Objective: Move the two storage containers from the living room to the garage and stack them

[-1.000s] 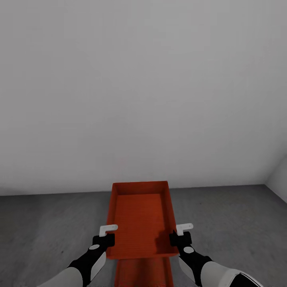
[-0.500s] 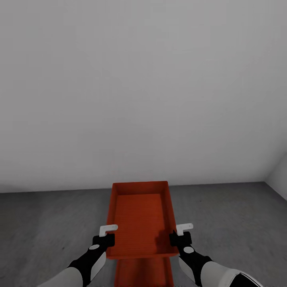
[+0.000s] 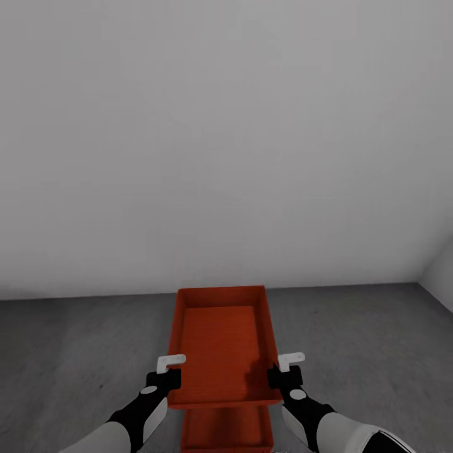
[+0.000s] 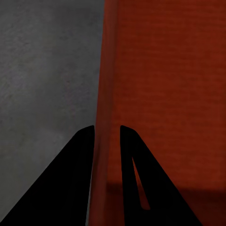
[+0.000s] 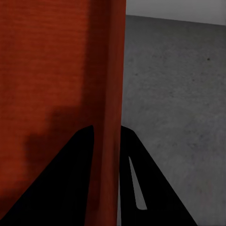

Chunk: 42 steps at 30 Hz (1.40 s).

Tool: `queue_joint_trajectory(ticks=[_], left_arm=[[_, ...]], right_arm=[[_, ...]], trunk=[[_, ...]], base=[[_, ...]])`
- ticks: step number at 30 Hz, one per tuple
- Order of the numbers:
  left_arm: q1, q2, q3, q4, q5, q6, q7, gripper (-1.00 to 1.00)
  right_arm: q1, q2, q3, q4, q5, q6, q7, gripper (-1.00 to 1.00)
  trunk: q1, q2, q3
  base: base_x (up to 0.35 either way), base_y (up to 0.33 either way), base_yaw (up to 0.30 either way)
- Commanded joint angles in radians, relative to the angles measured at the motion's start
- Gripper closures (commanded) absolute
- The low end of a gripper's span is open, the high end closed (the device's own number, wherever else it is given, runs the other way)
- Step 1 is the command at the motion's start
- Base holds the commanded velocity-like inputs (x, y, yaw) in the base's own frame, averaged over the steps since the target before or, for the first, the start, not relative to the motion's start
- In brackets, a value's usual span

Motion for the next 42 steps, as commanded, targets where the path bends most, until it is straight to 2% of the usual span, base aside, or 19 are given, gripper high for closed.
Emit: queue_joint_trajectory(ticks=[1,42], left_arm=[[0.0,0.007,-0.02,-0.001,-0.005,-0.041,0.025,1.0],[0.0,0.007,-0.02,-0.001,-0.005,-0.041,0.025,1.0]], right_arm=[[-0.001,0.001,-0.076,-0.002,-0.003,0.004,0.002,1.0],[-0.001,0.001,-0.076,-0.001,-0.003,0.004,0.003,1.0]], trunk=[[0.0,-0.001,-0.003],[0.0,-0.001,-0.069]], base=[[0.0,0.0,0.0],[0.0,0.0,0.0]])
